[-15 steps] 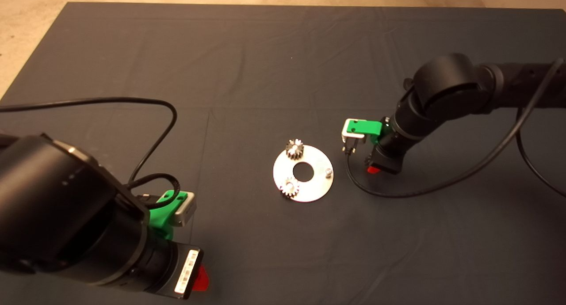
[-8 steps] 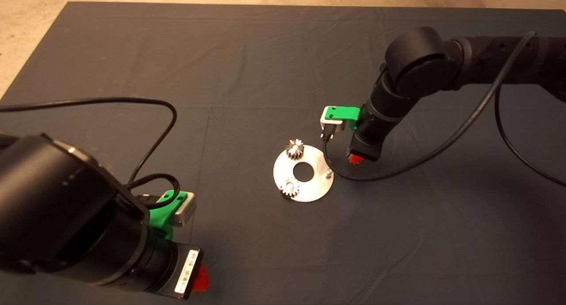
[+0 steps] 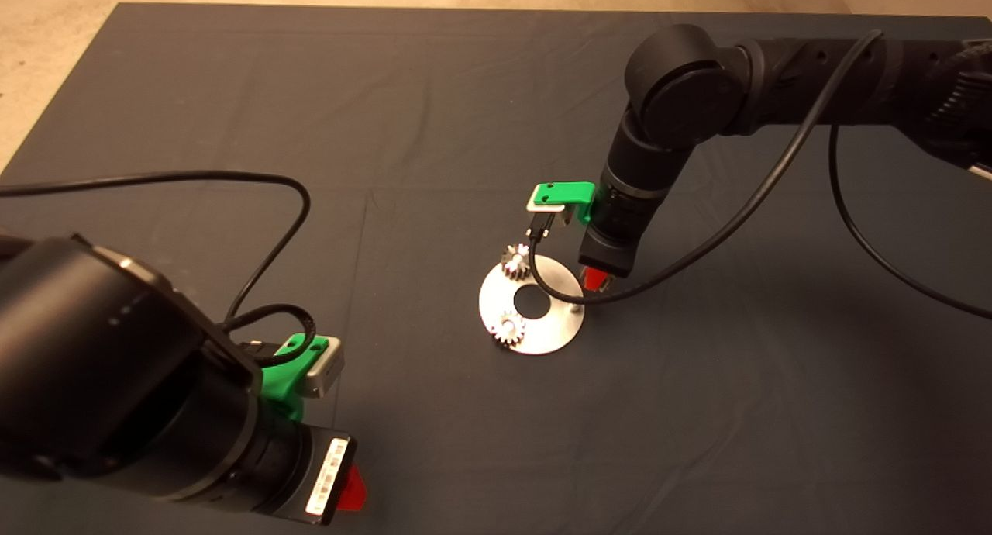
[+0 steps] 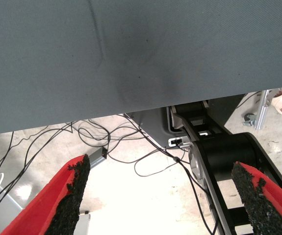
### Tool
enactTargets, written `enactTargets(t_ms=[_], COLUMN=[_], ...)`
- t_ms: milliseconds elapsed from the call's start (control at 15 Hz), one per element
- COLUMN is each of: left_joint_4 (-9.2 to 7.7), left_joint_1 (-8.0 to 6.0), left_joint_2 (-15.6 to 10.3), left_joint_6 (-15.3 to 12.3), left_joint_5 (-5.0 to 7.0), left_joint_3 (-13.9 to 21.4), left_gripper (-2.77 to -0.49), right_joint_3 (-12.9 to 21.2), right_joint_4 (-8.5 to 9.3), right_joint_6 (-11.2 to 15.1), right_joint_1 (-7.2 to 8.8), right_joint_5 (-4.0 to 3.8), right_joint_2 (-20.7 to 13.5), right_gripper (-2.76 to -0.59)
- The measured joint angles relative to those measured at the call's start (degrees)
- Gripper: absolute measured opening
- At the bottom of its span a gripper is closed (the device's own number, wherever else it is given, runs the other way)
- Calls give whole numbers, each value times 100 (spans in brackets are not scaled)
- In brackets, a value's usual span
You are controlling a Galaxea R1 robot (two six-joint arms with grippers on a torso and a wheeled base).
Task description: Install three planetary gears onto the carrier pins
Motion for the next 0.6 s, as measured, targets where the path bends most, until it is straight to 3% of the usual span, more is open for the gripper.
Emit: enactTargets(t_ms=[600], left_joint_4=[-88], left_joint_1=[0], left_joint_2=[-2], left_joint_6=[-2], left_joint_5=[0], left_joint_3=[2], left_gripper=[-122], right_joint_3=[82], right_joint_4=[36], right_joint_6=[-5], right_joint_1=[0], right_joint_5=[-2], right_joint_2=[221], right_gripper=[-236])
